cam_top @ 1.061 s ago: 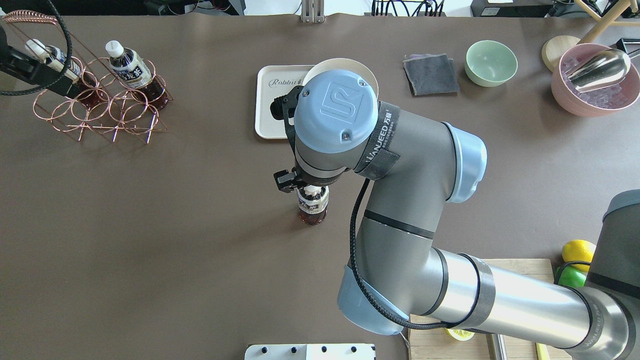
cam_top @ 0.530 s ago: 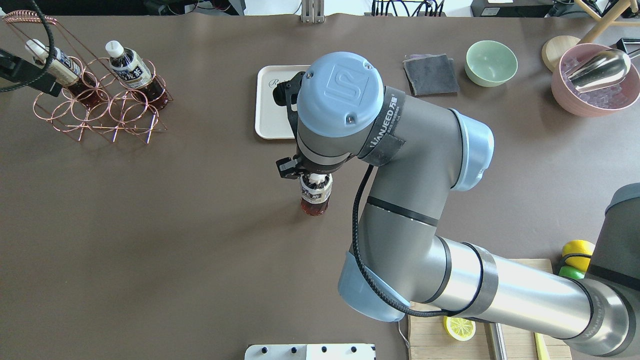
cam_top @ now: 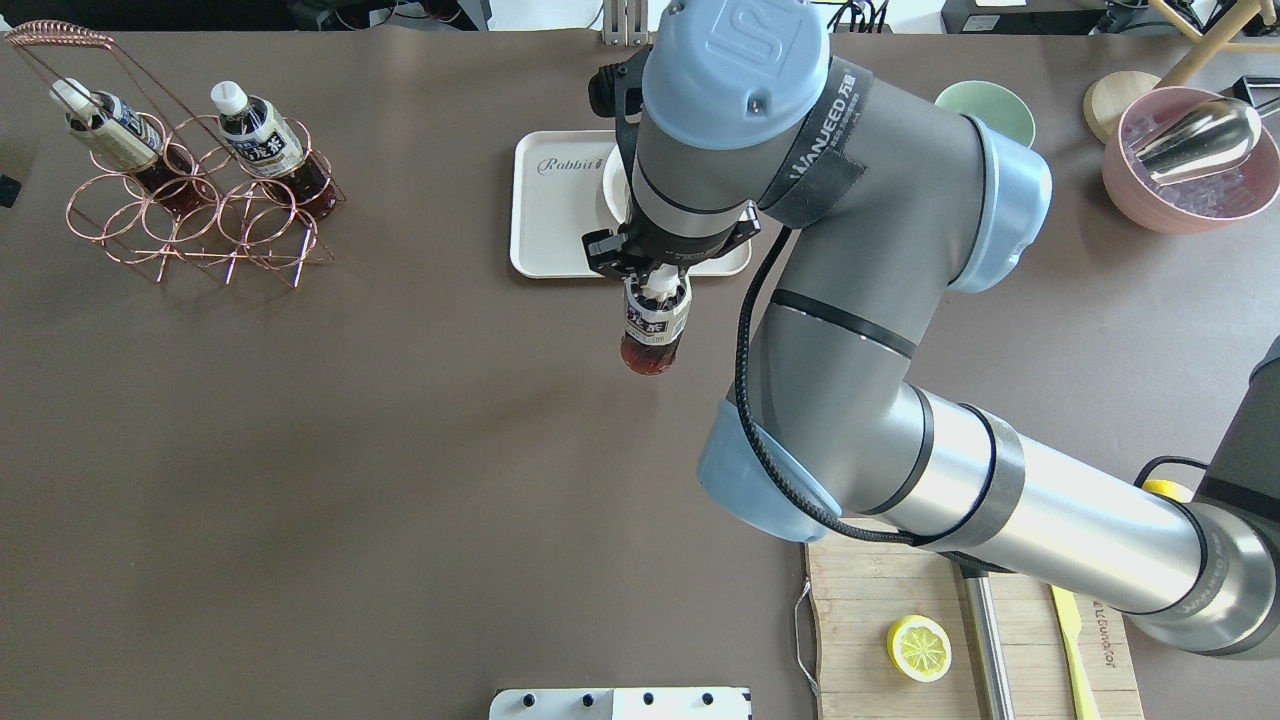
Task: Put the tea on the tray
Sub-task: 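Grasp the bottle cap with the right gripper and lift it, then move the bottle onto the white tray beside the plate and lower it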
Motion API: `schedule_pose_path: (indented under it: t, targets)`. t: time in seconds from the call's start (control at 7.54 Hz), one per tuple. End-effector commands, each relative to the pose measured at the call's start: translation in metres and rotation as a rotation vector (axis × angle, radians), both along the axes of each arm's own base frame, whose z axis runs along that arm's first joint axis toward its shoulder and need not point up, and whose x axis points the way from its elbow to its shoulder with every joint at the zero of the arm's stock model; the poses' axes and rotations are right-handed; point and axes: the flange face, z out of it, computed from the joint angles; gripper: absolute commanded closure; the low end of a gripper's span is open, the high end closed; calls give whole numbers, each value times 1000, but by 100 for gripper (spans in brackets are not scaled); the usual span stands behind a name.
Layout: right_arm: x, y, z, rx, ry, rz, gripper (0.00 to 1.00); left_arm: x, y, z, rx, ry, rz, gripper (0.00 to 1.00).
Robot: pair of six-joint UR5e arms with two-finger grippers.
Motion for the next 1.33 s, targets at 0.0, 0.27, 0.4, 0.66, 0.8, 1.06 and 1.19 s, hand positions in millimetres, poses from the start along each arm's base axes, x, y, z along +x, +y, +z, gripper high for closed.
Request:
schedule_pose_path:
  t: [0.0, 0.27, 0.4, 0.66, 0.8, 1.06, 1.19]
  targets:
    - [-12, -88, -57, -68, 10, 53, 100, -41, 16, 38, -17, -29, -11, 3]
    - [-48, -151, -68, -80, -33, 98, 100, -52, 30, 55, -50, -38, -27, 3]
    - [-66, -170, -71, -99, -20, 106, 100, -57, 47, 61, -47, -45, -14, 3]
    - [-89, -192, -81, -123, -19, 123, 100, -70, 62, 65, -53, -49, -31, 2]
    - [-99, -199, -72, -131, -13, 123, 100, -70, 62, 65, -53, -49, -31, 2]
    - [-114, -198, -66, -143, 2, 116, 100, -71, 64, 63, -49, -48, -31, 2]
    - [-115, -198, -66, -136, -4, 117, 100, -71, 64, 63, -48, -48, -31, 3]
